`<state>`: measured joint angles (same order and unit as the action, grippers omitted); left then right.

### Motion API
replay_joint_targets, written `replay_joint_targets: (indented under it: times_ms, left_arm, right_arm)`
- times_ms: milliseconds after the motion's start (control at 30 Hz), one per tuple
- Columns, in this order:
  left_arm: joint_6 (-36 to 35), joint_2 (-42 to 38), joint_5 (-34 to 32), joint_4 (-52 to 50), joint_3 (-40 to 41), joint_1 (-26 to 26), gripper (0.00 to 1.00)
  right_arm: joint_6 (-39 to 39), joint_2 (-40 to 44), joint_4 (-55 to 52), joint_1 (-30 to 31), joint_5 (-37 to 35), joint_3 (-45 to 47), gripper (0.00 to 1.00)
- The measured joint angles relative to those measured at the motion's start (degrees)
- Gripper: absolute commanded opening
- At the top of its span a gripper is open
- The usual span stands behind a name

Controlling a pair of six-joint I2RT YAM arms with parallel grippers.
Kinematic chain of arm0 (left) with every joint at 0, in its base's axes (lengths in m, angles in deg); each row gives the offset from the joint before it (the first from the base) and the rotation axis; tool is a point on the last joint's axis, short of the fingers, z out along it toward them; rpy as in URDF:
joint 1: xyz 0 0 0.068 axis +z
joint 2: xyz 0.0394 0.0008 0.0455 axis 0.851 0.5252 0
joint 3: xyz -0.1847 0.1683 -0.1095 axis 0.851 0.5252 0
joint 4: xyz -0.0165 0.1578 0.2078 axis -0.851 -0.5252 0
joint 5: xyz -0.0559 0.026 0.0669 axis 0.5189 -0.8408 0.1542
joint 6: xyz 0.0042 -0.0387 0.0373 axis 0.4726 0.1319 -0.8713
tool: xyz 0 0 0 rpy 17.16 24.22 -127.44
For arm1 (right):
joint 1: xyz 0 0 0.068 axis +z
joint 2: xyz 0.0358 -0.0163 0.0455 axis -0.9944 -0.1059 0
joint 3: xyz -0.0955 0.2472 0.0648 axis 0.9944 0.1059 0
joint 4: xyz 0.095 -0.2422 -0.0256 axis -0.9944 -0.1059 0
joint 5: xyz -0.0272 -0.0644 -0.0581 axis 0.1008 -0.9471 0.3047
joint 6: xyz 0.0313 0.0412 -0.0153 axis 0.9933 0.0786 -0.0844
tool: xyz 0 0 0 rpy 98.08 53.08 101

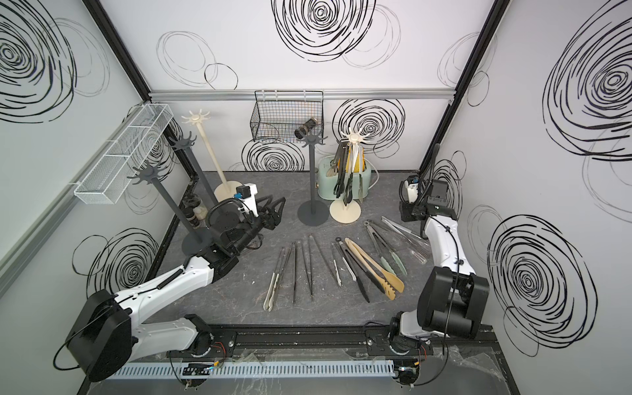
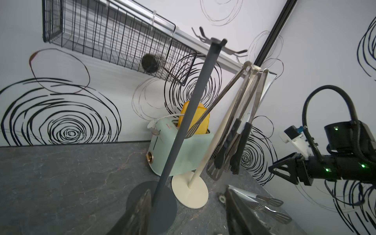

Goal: Hang food tongs on kitchen utensil racks
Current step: Pick up the food tongs from the center of the board.

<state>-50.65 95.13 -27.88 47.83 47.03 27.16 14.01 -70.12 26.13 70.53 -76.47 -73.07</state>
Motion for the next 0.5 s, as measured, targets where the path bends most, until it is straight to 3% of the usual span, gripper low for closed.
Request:
replay_joint_targets:
  times_ms: [267,500]
  left_arm:
    - [6.82,1.11,9.29,-1.97,5.18,1.70,0.56]
    - [7.30,1.09,13.46,-2.95,6.03,1.70,0.54]
  right_arm:
    - [-13.77,-11.98,-10.54,-0.39,-9.88,-7.91,0.50]
    - [-21.44,-19.65,-12.37,-0.39,-10.99,-8.07,0.49]
